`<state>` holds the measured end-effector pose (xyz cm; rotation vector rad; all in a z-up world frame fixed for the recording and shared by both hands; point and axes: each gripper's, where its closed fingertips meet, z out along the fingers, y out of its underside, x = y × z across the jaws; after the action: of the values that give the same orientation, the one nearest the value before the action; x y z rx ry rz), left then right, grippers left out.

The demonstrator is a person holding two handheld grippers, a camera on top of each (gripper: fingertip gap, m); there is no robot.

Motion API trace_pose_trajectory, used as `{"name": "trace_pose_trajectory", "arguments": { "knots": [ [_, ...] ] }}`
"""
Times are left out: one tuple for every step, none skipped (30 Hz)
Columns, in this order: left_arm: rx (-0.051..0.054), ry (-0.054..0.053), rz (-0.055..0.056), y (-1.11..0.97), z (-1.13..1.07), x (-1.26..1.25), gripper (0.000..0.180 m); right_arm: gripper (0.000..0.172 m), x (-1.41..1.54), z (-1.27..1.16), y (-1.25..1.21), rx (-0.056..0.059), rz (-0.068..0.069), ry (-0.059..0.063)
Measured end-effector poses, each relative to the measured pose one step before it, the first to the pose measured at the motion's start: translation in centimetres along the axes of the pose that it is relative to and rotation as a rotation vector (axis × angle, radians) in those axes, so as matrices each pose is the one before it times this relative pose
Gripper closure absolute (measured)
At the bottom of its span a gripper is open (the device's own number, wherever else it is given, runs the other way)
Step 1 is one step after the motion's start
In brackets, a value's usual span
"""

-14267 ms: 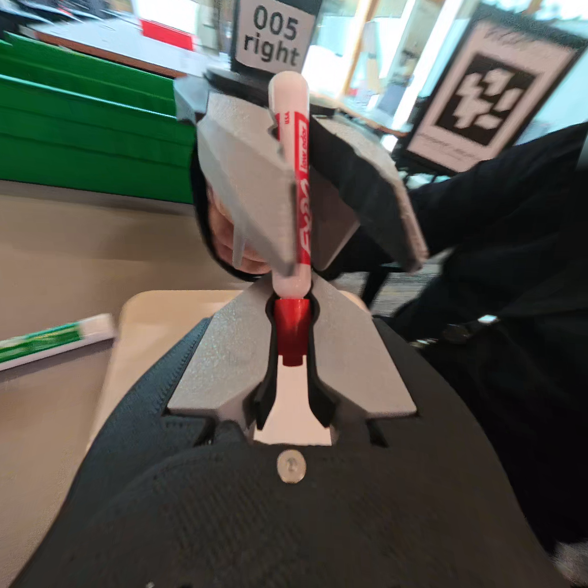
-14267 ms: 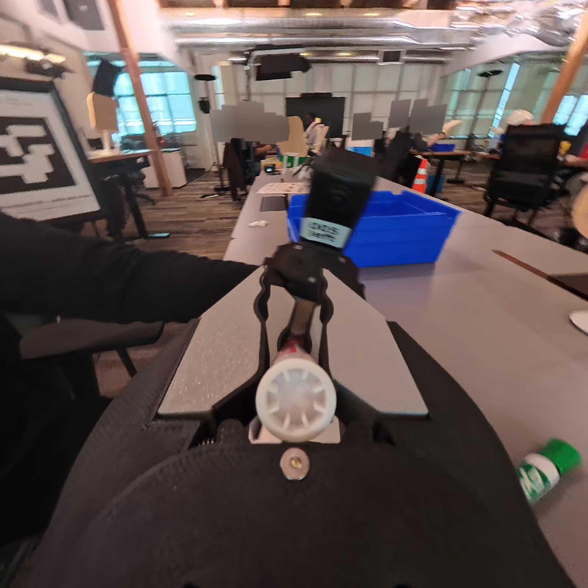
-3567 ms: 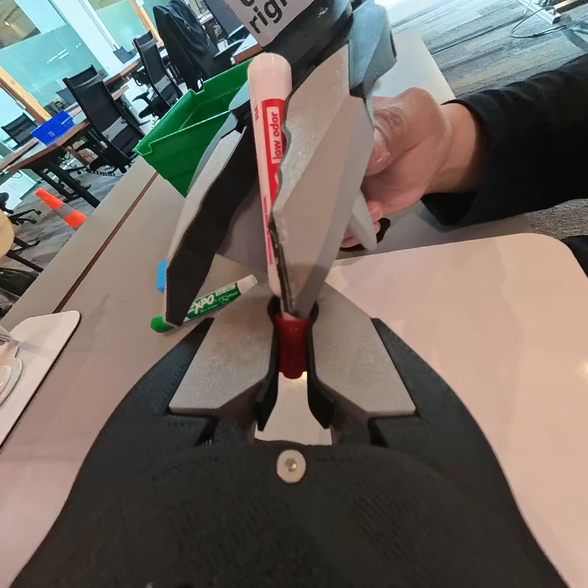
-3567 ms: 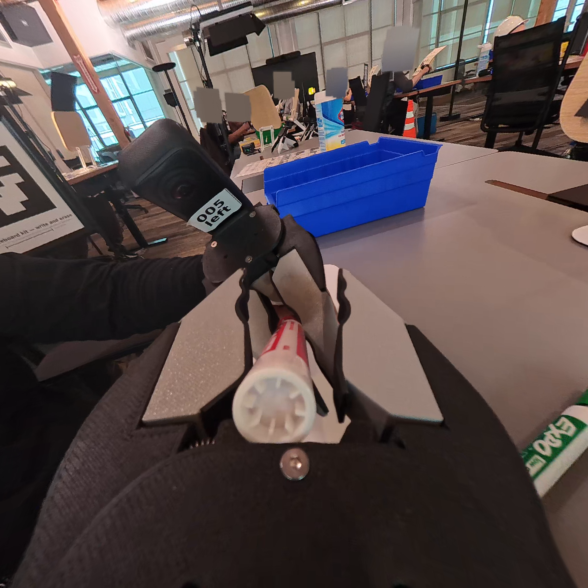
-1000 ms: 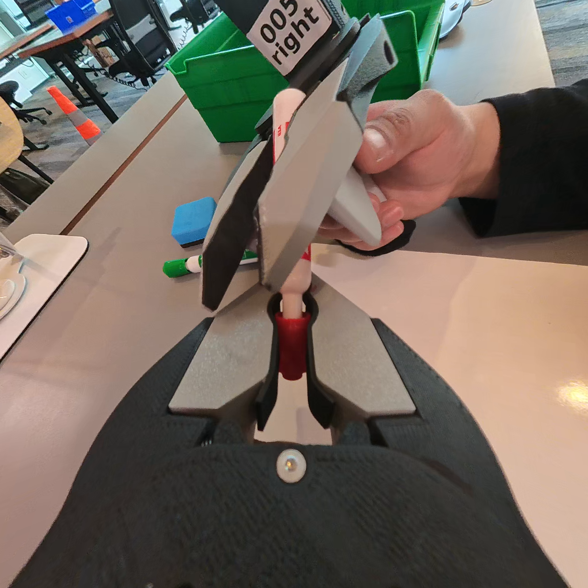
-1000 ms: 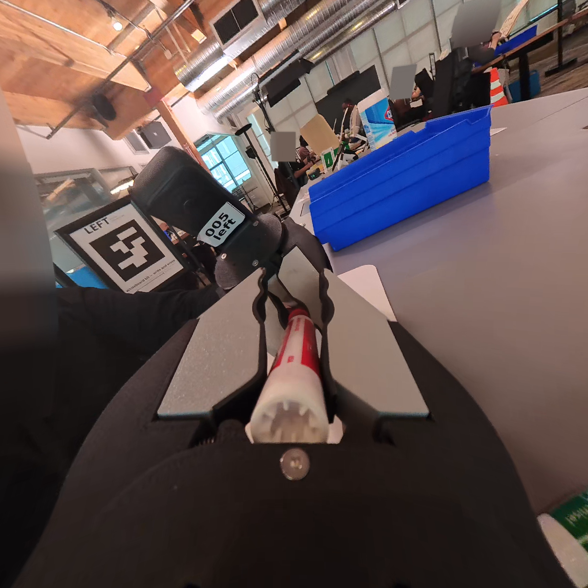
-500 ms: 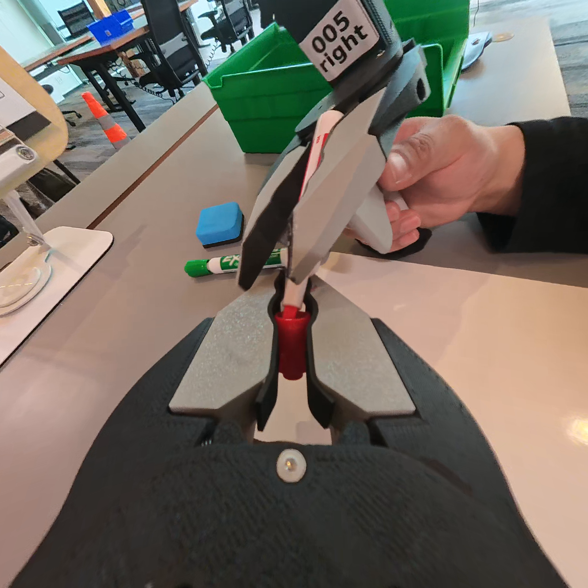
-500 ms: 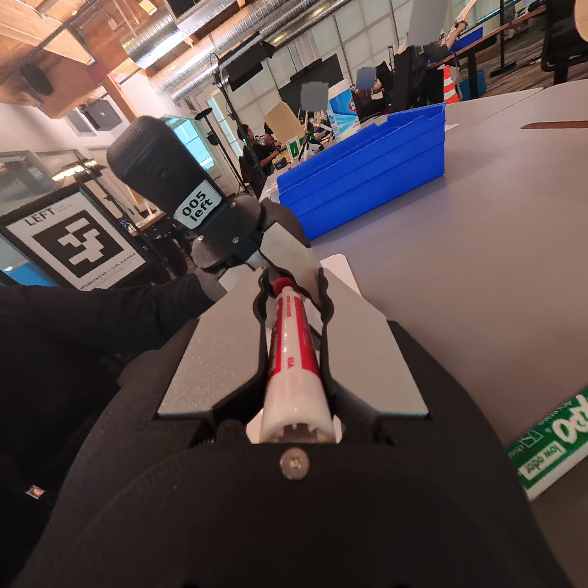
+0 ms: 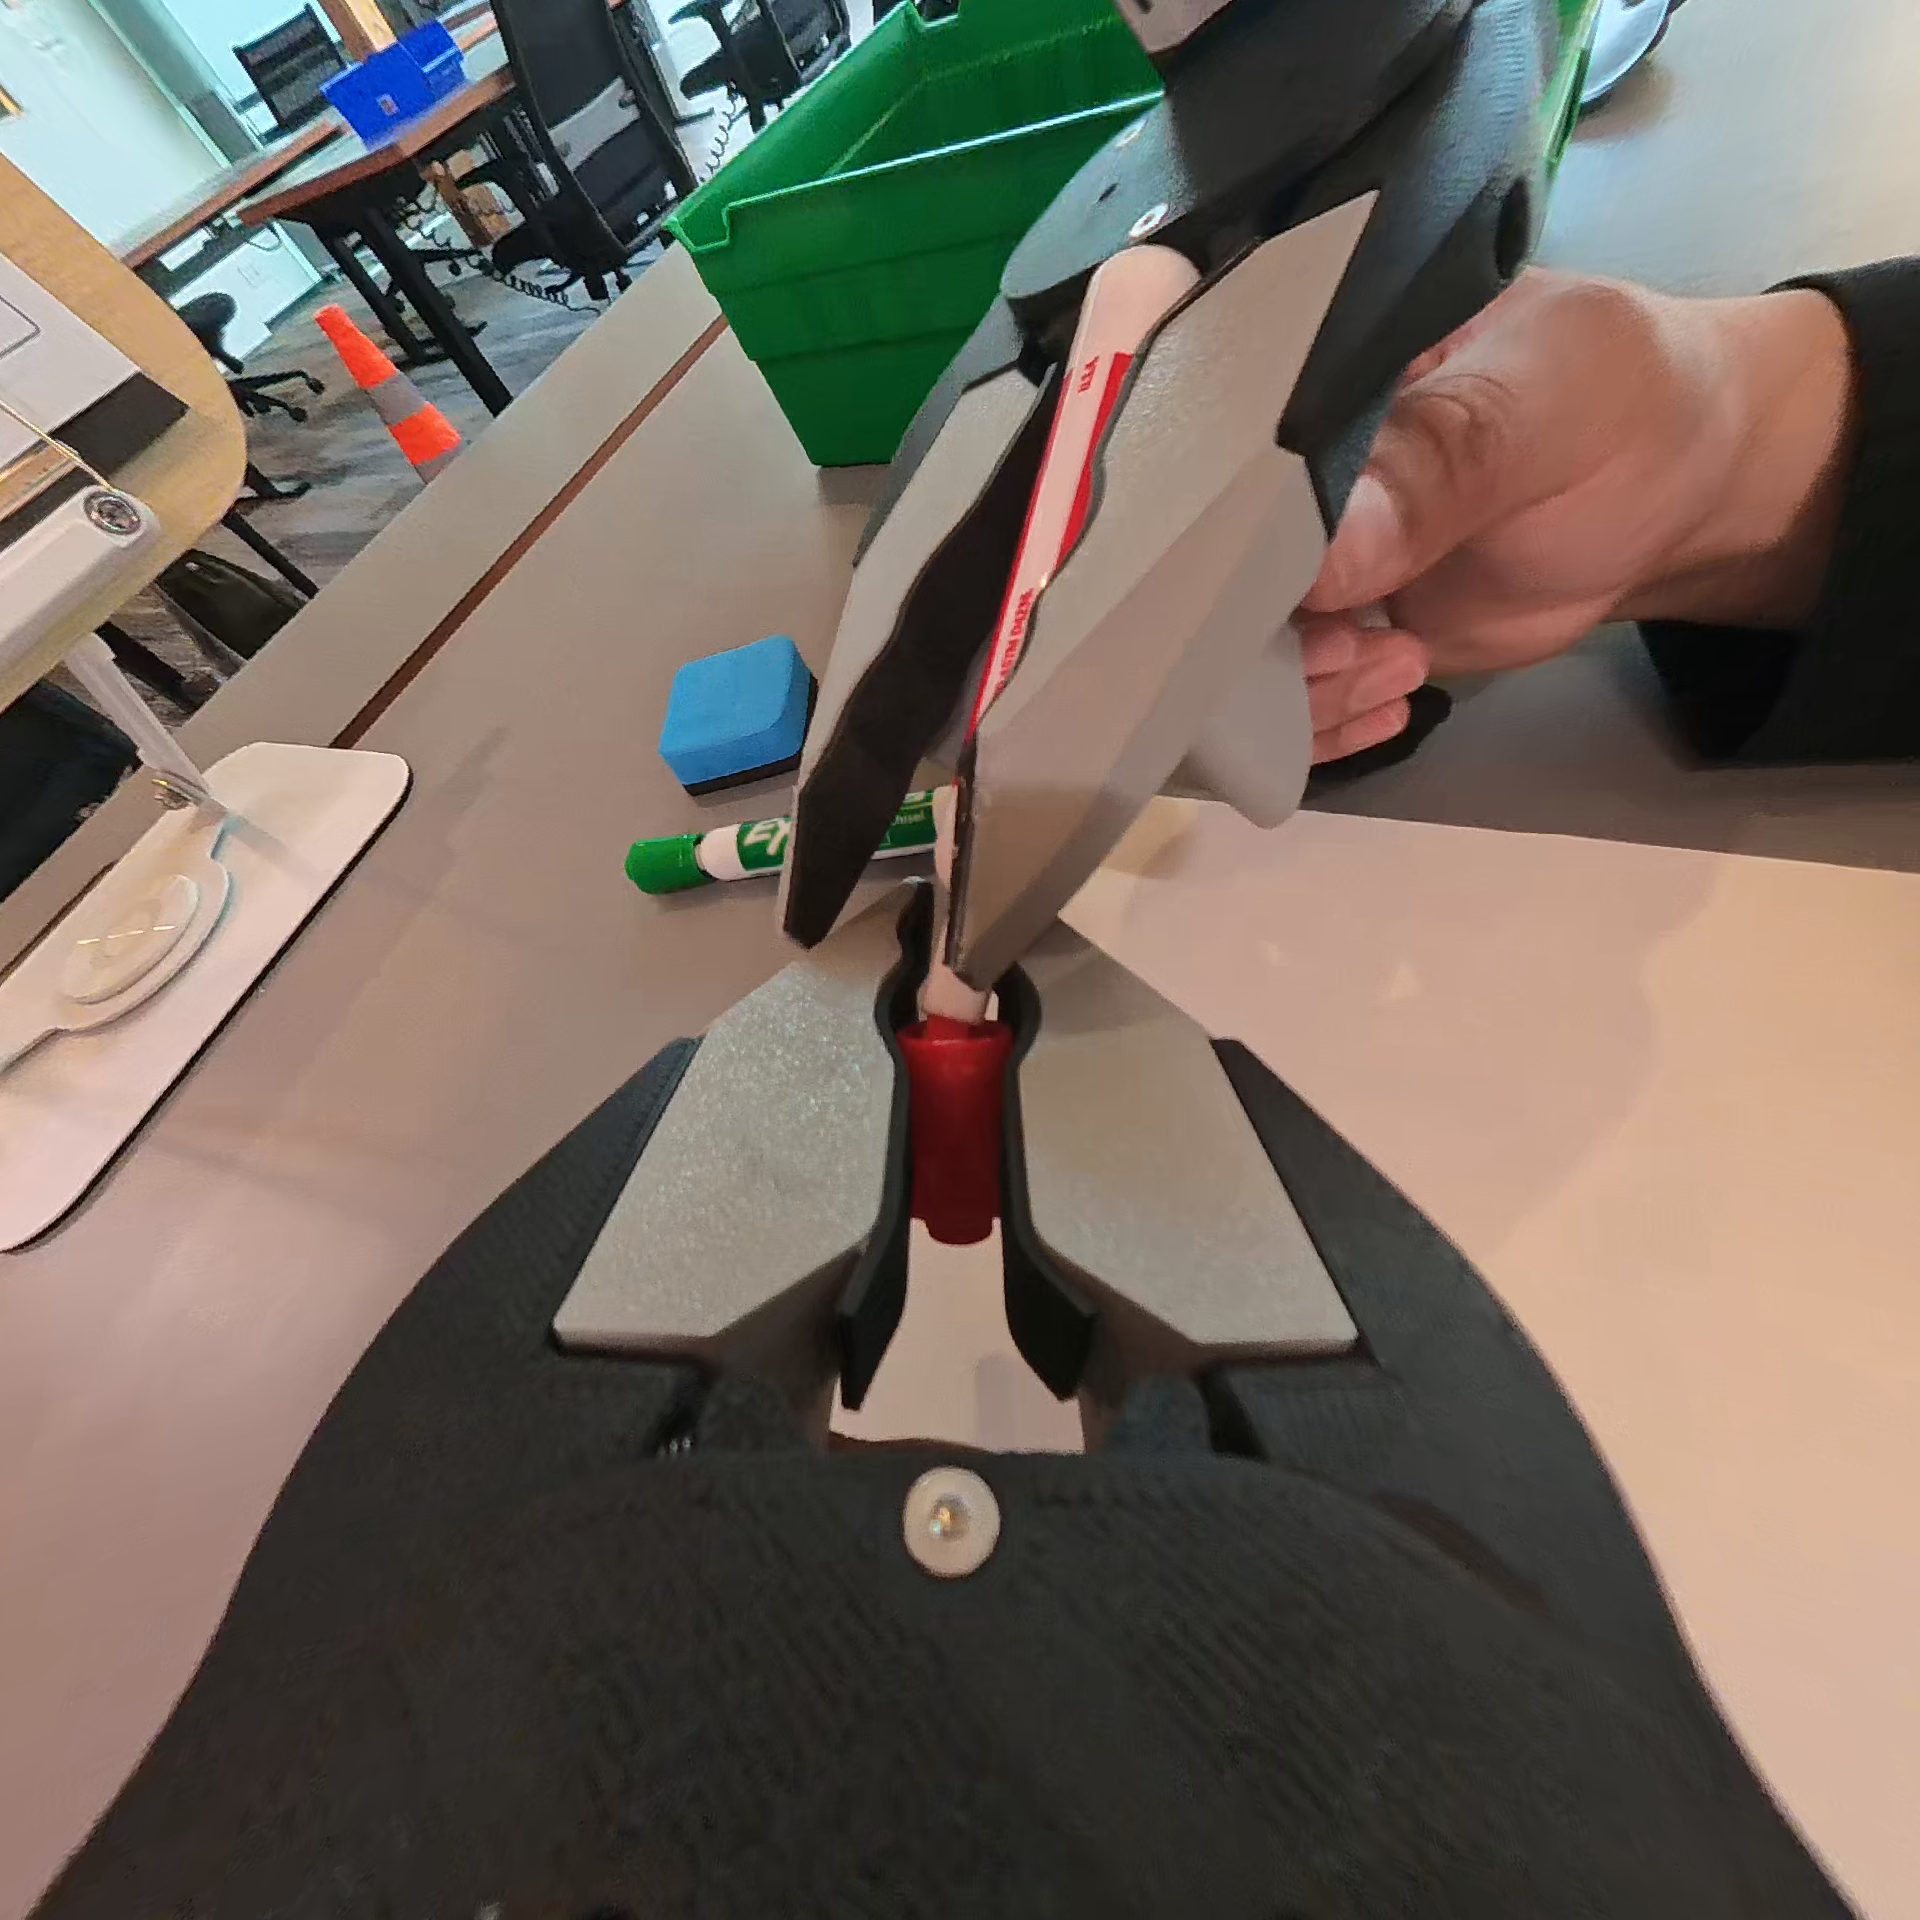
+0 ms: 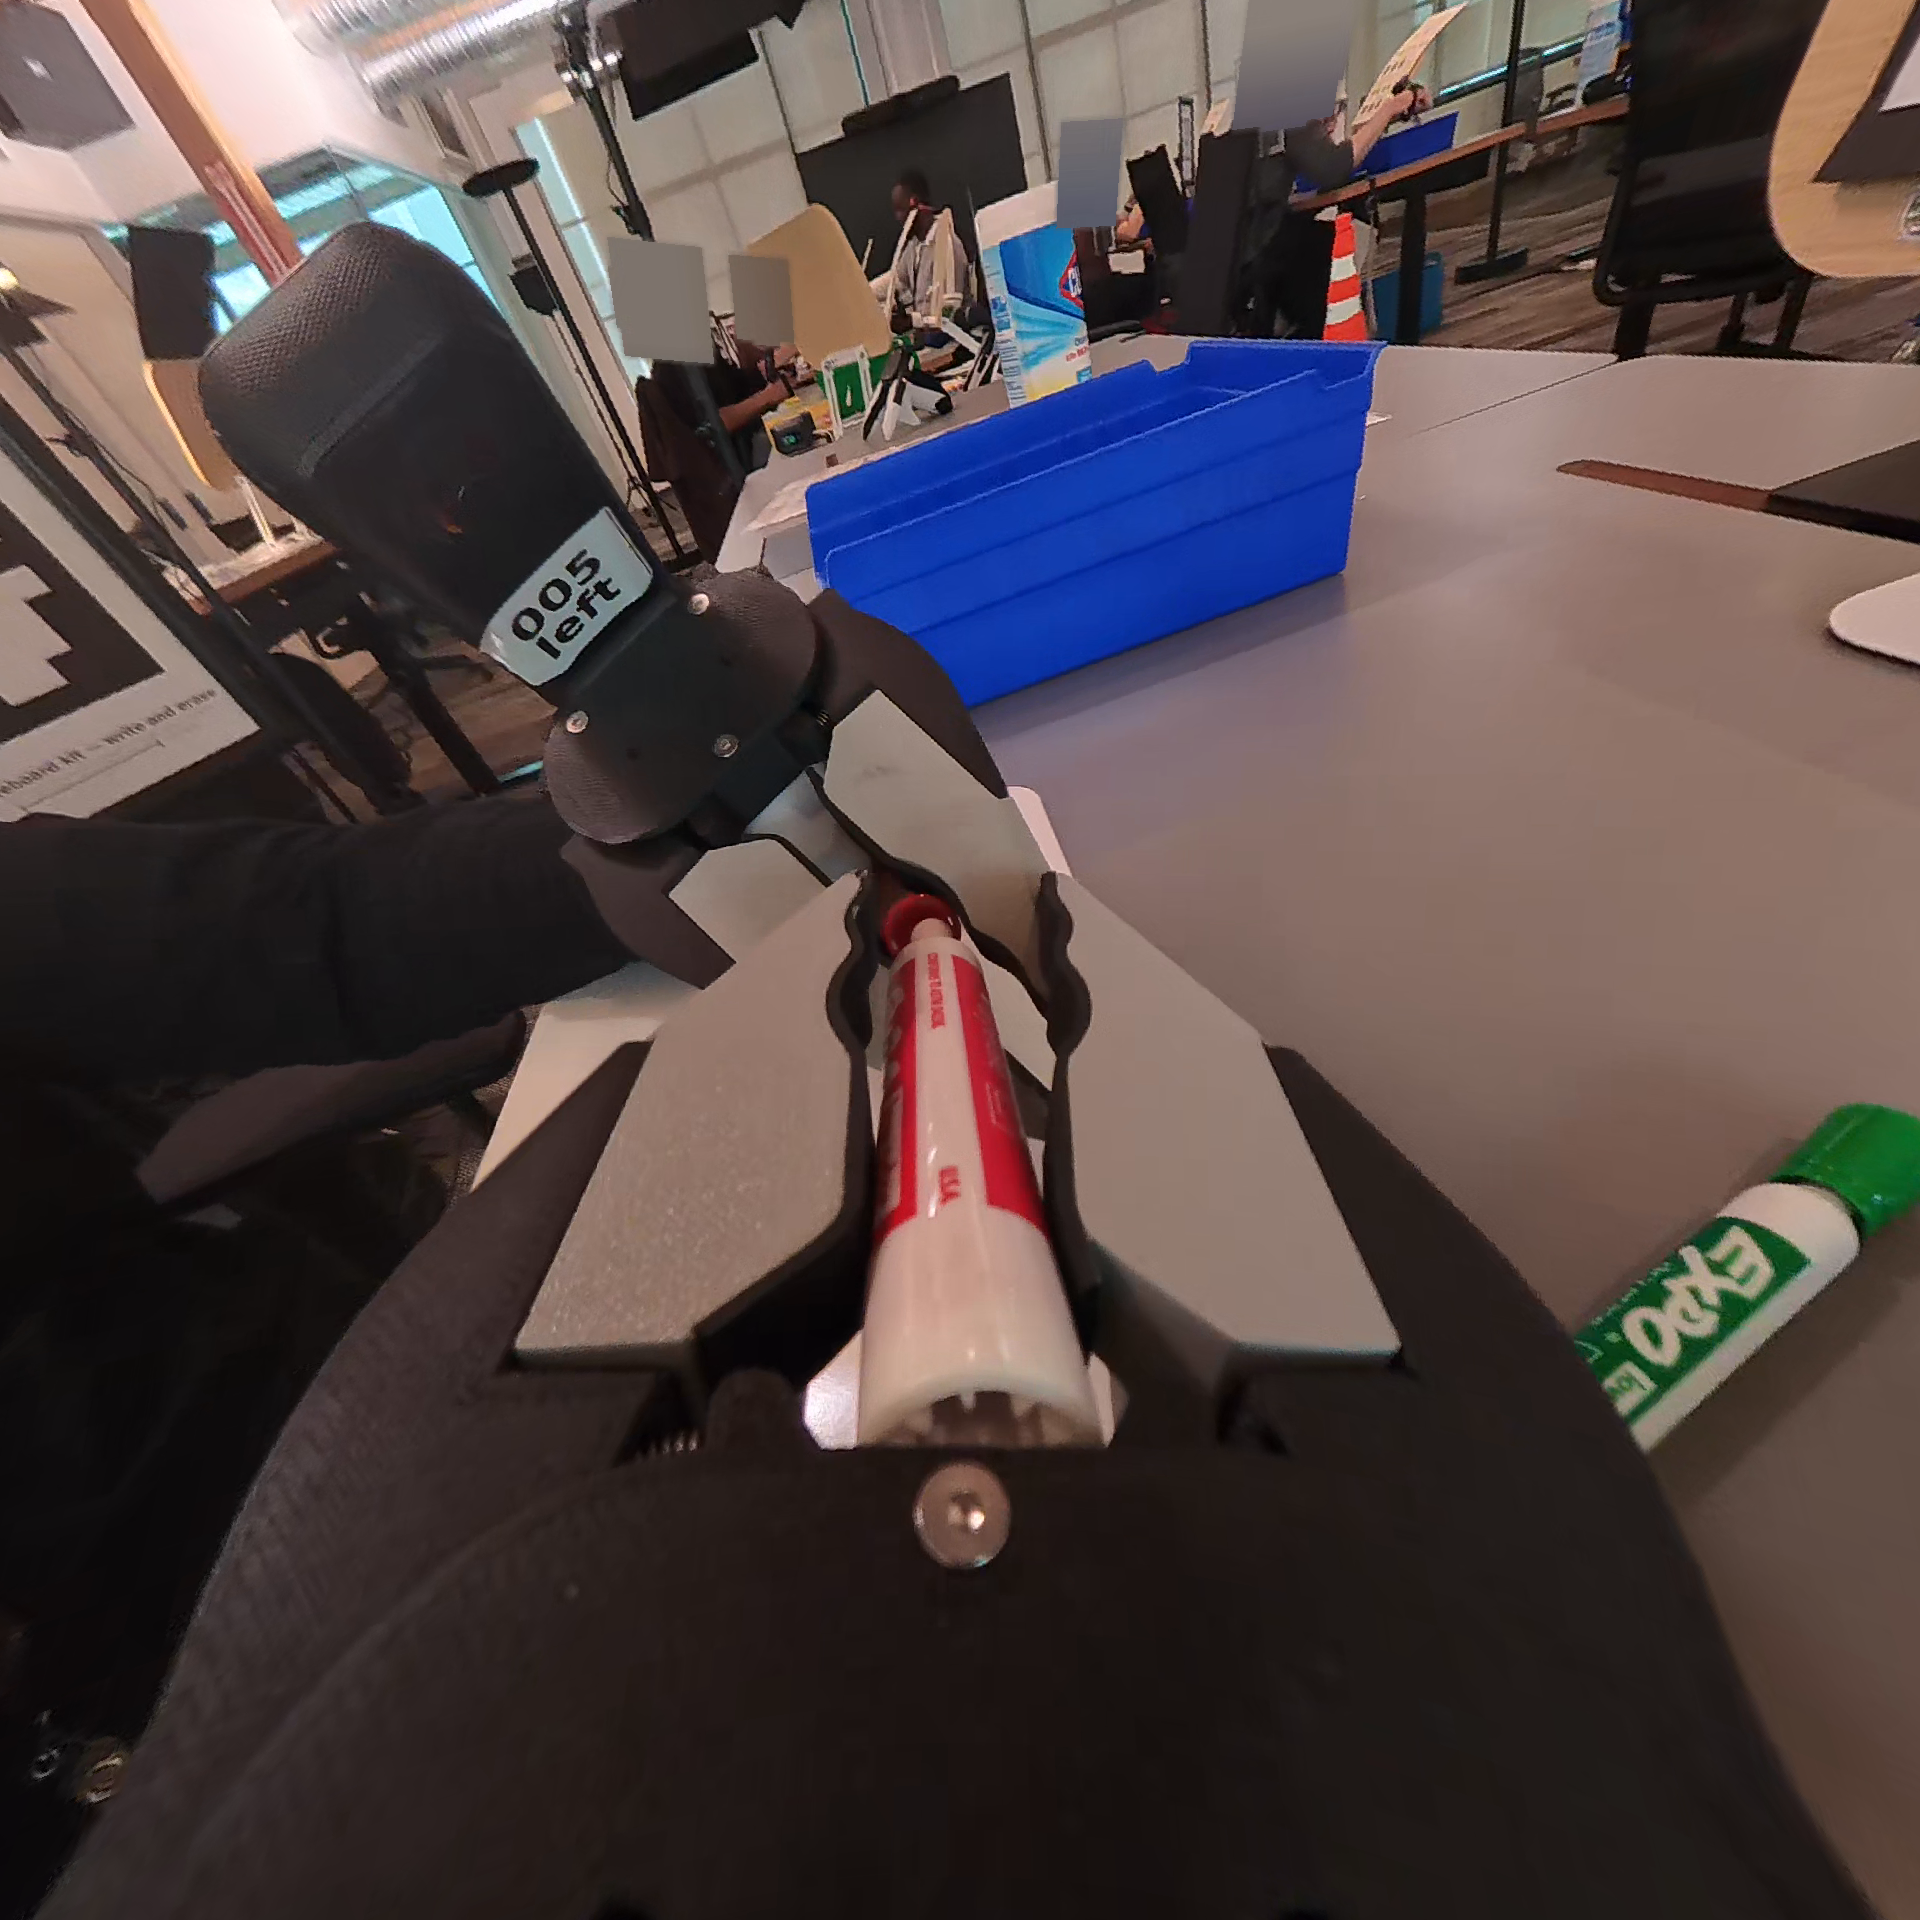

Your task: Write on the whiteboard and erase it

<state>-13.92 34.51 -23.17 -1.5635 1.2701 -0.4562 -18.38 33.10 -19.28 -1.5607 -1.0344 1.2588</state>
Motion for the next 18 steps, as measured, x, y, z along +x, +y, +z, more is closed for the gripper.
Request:
{"name": "trace_pose_trajectory", "arguments": {
  "knots": [
    [0.0006,0.0002,-0.0001,0.010,0.017,0.002,0.173,0.142,0.001,-0.011,0.015,-0.0001,0.0008,0.0008],
    [0.0023,0.0016,-0.0022,-0.024,-0.003,0.005,0.173,0.142,0.001,0.000,-0.035,0.0032,0.0043,-0.0012],
    [0.0041,-0.0013,-0.0008,-0.056,-0.016,-0.024,0.173,0.142,-0.034,-0.031,-0.033,0.0029,-0.0003,-0.0024],
    [0.0032,-0.0004,0.0002,-0.059,-0.008,0.010,0.173,0.142,-0.017,-0.022,-0.028,0.0033,-0.0047,-0.0006],
    [0.0010,-0.0003,0.0032,-0.033,0.008,0.028,0.173,0.142,-0.058,-0.043,0.023,-0.0003,-0.0005,-0.0037],
    [0.0012,-0.0019,0.0029,-0.043,0.008,0.030,0.173,0.142,-0.023,-0.046,-0.028,0.0065,0.0040,-0.0025],
    [-0.0016,-0.0037,0.0028,-0.007,0.005,-0.009,0.173,0.141,-0.017,-0.035,0.041,0.0007,0.0119,-0.0042],
    [-0.0018,-0.0004,0.0019,0.019,0.033,0.039,0.173,0.141,0.029,-0.024,-0.009,0.0054,0.0072,-0.0024],
    [-0.0038,-0.0002,0.0000,0.062,0.050,0.005,0.172,0.141,0.049,0.011,0.043,0.0001,0.0062,0.0026],
    [-0.0030,-0.0011,0.0003,0.064,0.033,-0.020,0.173,0.141,0.044,0.019,0.044,0.0015,-0.0020,0.0052],
    [-0.0019,-0.0004,0.0000,0.064,0.022,-0.028,0.173,0.141,0.043,0.030,0.056,-0.0036,-0.0021,0.0046],
    [-0.0022,0.0011,-0.0019,0.062,0.025,-0.014,0.173,0.141,0.030,0.005,0.059,-0.0039,0.0000,0.0016],
    [0.0000,0.0008,-0.0022,0.011,0.018,0.003,0.173,0.141,0.031,-0.009,-0.055,0.0056,0.0056,-0.0005],
    [0.0011,0.0000,-0.0001,-0.014,0.012,-0.008,0.173,0.141,-0.002,-0.025,-0.037,0.0031,0.0070,-0.0034],
    [0.0018,-0.0010,-0.0003,-0.025,0.012,-0.012,0.173,0.142,0.016,-0.020,-0.053,0.0021,0.0042,-0.0003],
    [0.0033,-0.0010,-0.0010,-0.050,0.016,-0.022,0.173,0.142,-0.030,-0.018,-0.105,0.0050,-0.0029,0.0014],
    [0.0053,-0.0005,-0.0018,-0.078,-0.016,-0.047,0.173,0.142,-0.042,-0.006,-0.090,0.0041,-0.0038,0.0009],
    [0.0028,0.0018,-0.0032,-0.021,-0.027,-0.045,0.173,0.142,0.002,-0.011,-0.051,0.0010,-0.0016,0.0024]
  ]
}}
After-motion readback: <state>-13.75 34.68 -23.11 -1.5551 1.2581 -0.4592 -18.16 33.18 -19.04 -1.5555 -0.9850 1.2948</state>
